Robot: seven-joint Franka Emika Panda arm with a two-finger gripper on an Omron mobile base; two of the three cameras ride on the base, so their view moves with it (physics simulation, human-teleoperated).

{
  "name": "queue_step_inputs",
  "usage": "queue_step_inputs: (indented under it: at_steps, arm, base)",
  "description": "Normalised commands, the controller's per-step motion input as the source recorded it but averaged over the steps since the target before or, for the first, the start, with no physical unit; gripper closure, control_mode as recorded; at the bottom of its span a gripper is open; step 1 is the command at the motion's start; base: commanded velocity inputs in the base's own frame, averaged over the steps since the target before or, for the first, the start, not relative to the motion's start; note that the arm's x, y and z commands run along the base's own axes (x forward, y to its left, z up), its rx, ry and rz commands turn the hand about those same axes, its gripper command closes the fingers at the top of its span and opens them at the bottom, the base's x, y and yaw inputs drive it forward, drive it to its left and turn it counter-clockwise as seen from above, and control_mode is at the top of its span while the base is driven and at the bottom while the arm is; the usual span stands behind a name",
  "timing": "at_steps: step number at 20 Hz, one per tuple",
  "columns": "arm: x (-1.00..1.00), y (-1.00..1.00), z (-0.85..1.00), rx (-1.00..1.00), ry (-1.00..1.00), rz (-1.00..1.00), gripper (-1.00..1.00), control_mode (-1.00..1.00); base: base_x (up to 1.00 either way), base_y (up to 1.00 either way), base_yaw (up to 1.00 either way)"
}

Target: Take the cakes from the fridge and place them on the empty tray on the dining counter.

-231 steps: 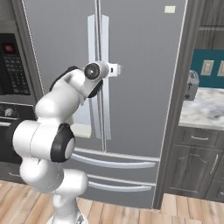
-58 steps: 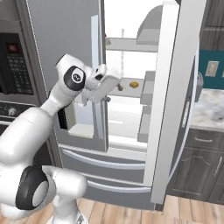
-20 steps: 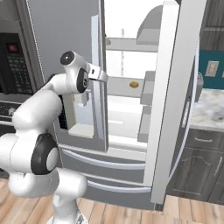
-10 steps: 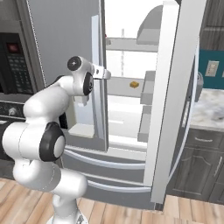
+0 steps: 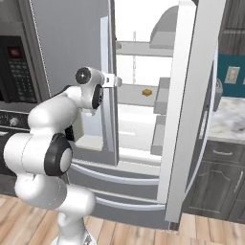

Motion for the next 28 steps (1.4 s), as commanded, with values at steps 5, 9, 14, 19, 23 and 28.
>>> queue_step_inputs:
  at_steps: [5,9,14,19,23,28]
  arm:
    - [-0.25,0.0,0.01,0.0,0.03,0.0,1.0,-1.0]
    - [-1.0,0.2,0.01,0.01,0.0,0.0,1.0,-1.0]
    - [-0.9,0.38,0.03,0.03,0.0,0.0,1.0,-1.0]
    - [-0.74,0.42,0.12,0.06,-0.01,0.0,1.0,-1.0]
    - [-0.7,0.53,0.18,0.1,0.0,0.0,1.0,-1.0]
    - [-0.77,0.58,0.17,0.12,0.0,-0.01,1.0,-1.0]
  base:
    - [0.0,0.0,0.0]
    - [0.0,0.0,0.0]
    - [0.0,0.0,0.0]
    - [0.0,0.0,0.0]
    - [0.0,0.0,0.0]
    - [0.0,0.0,0.0]
